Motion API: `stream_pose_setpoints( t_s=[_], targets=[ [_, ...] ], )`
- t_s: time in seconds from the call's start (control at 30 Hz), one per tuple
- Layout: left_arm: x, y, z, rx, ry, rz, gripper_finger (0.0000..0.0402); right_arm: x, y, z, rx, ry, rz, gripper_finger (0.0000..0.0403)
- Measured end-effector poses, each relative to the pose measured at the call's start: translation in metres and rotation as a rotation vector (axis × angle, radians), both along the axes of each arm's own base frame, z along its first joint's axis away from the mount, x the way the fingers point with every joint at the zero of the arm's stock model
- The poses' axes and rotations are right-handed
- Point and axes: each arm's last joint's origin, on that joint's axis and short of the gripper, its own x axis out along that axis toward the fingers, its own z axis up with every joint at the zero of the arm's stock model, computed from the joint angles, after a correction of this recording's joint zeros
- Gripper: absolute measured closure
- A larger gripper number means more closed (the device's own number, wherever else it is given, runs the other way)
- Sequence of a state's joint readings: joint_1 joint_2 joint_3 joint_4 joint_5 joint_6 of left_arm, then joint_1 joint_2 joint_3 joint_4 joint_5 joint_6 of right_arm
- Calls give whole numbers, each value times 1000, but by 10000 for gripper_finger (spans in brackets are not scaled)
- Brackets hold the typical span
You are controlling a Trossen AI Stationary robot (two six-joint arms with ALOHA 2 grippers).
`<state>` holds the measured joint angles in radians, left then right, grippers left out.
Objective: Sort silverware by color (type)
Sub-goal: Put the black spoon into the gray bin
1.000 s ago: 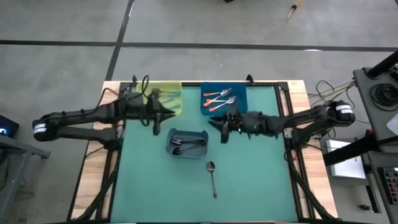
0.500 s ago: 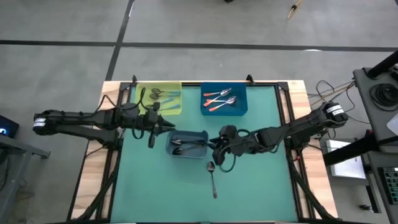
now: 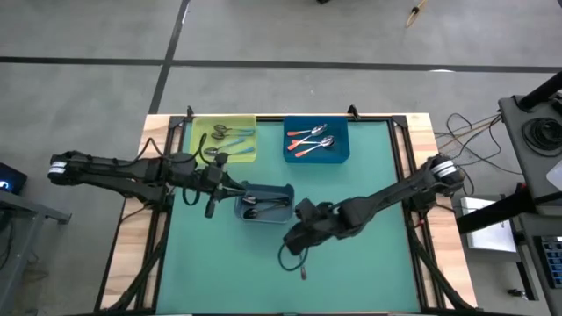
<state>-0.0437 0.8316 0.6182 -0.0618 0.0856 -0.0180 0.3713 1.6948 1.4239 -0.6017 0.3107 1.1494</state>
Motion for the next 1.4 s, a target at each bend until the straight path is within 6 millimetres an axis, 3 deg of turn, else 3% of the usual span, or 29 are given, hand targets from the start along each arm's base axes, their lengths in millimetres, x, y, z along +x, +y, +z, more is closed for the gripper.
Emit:
stream_pose_setpoints(
  t_s=[0.4,0.77,1.4],
  targets=[
    [-1,0,0,15,-2,-5,364,37,23,-48,236,215,15,294],
    [-1,0,-1,34,11,-12,364,29,22,-80,263,437,-109,294],
    [-1,0,-2,66,14,-21,364,40,25,-111,228,436,-126,294]
  ],
)
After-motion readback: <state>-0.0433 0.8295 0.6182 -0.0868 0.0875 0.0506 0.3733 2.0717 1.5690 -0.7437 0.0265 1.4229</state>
